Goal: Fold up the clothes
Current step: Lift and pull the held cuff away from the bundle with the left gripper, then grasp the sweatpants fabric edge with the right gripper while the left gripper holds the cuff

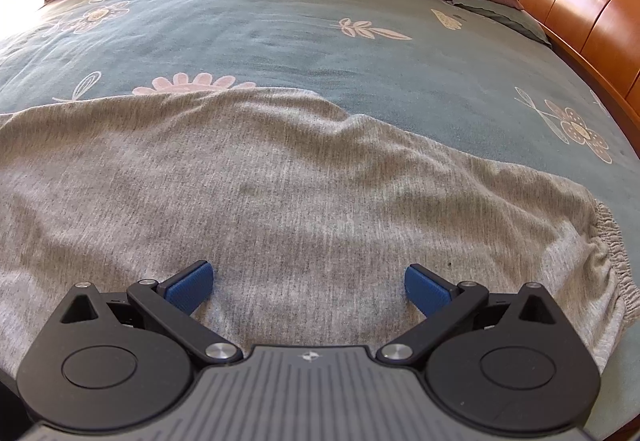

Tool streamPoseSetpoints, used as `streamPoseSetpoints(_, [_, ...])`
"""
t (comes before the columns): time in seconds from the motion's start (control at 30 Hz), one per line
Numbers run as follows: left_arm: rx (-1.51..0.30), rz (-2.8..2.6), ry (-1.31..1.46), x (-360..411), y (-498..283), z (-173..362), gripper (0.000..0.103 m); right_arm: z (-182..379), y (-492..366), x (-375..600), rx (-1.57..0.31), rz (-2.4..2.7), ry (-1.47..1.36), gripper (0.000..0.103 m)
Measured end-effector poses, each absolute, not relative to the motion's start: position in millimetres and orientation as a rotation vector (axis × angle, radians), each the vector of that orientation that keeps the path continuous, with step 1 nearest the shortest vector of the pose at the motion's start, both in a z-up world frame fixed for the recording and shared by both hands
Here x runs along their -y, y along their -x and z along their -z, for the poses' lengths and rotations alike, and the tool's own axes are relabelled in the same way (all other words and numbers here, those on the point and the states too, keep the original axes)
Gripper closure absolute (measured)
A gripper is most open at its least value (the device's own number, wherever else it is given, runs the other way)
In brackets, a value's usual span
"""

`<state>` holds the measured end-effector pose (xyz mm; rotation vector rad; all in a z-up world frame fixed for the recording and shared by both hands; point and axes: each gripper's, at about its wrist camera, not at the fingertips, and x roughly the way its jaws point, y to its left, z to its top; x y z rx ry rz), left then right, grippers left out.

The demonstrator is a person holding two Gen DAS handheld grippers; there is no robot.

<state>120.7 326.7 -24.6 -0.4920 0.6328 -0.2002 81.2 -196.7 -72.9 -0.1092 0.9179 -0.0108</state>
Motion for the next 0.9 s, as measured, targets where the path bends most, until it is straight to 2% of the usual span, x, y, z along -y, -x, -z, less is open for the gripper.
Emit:
streamPoseSetpoints(0.13, [-0.523,0.159,0.466,-331.6,-95.5,-16.0,0.089,71.0,-78.9,195.6,-0.908,0.008,0.114,0.0])
streamPoseSetpoints(0.27, [-0.441,0.097,0.427,-341.6,-68.1,-30.8,0.089,71.0,-77.6,195.2,-0.907,-0.001,0.103,0.0])
streamPoseSetpoints(0.53, [-0.666,-0.098,0.5,-370.3,-72.3,43.3,0.088,67.9,-77.5,188.4,-0.9,-0.031,0.12,0.0])
streamPoseSetpoints(0.73, [-0.603,-0.055,0.535,-372.0,-64.1,42.1,0.088,36.2,-88.0,159.4,-0.764,-0.213,0.208,0.001])
streamPoseSetpoints(0.9, [-0.578,-0.03,0.514,-367.6,-62.3,30.5,0.088,13.2,-126.6,106.0,-0.632,-0.42,0.352,0.031])
